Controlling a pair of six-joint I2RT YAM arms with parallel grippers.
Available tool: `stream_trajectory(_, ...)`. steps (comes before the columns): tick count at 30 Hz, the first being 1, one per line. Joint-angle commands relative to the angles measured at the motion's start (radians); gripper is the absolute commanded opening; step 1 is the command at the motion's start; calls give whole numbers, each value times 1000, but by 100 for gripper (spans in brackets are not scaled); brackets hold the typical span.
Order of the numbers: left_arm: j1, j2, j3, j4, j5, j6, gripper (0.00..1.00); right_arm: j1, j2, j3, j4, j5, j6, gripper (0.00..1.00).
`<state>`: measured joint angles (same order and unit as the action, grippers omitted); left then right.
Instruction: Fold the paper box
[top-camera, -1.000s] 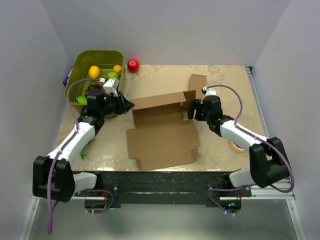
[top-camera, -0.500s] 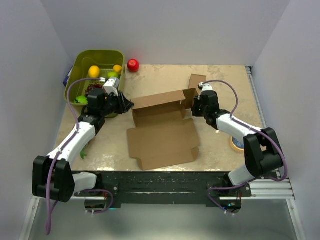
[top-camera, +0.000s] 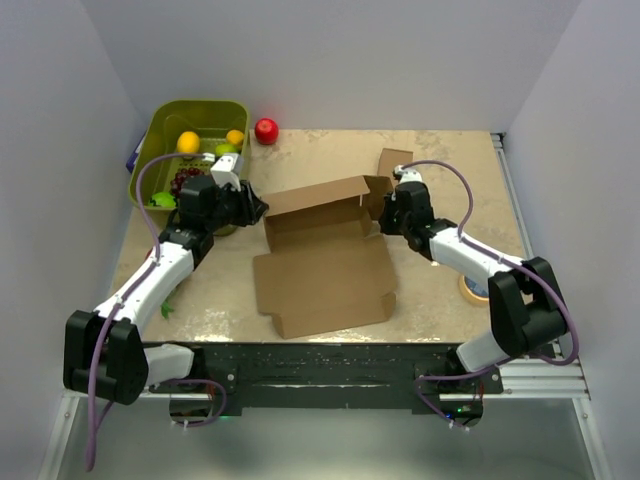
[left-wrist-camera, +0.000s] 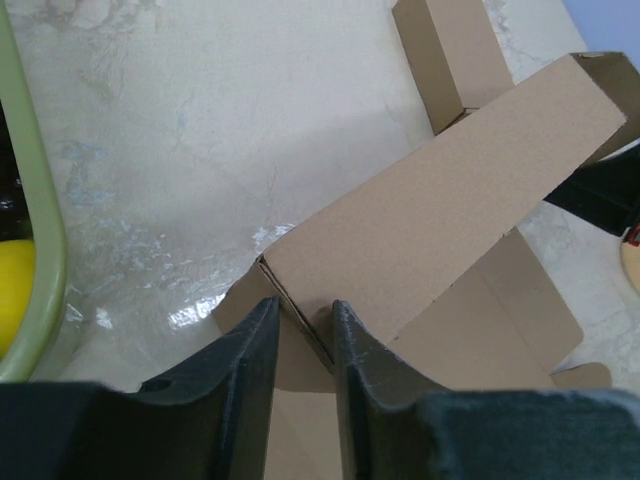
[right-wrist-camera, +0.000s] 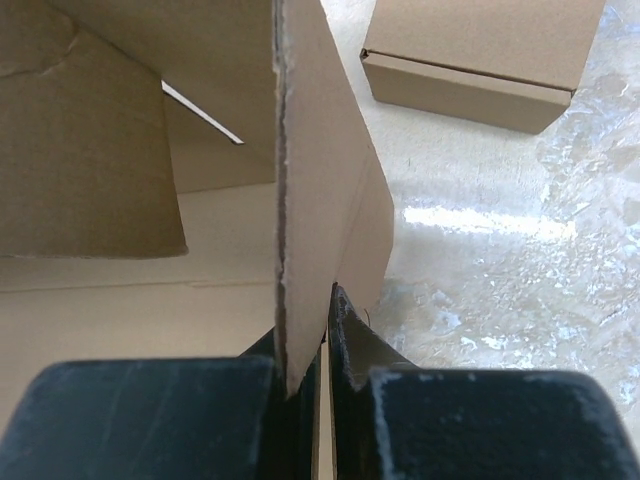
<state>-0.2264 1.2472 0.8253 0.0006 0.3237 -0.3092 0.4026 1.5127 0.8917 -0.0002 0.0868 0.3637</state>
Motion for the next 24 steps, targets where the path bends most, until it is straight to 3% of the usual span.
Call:
stream_trajectory(1, -25, 18, 14, -149, -99, 93, 46, 38, -25, 52, 31, -32, 80, 0)
stream_trajectory(4, -24, -18, 50, -137, -165, 116, 62, 38, -32, 49, 3, -10, 51, 0)
stream_trajectory(9, -74, -20, 229, -186, -286, 162, 77, 38, -78, 23, -73, -5, 6, 0)
stream_trajectory(12, -112, -15, 349, -235, -425, 200, 80, 35, -95, 15, -95, -4, -15, 0)
stream_trajectory(16, -209, -69, 365, -211, -576, 213, 80, 36, -111, 18, -113, 7, -23, 0)
stream_trajectory(19, -342, -110, 308, -174, -691, 199, 79, 38, -109, 29, -130, 22, -16, 0)
stream_trajectory(24, -664, -121, 201, -87, -871, 156, 76, 38, -97, 39, -167, 85, 3, 0)
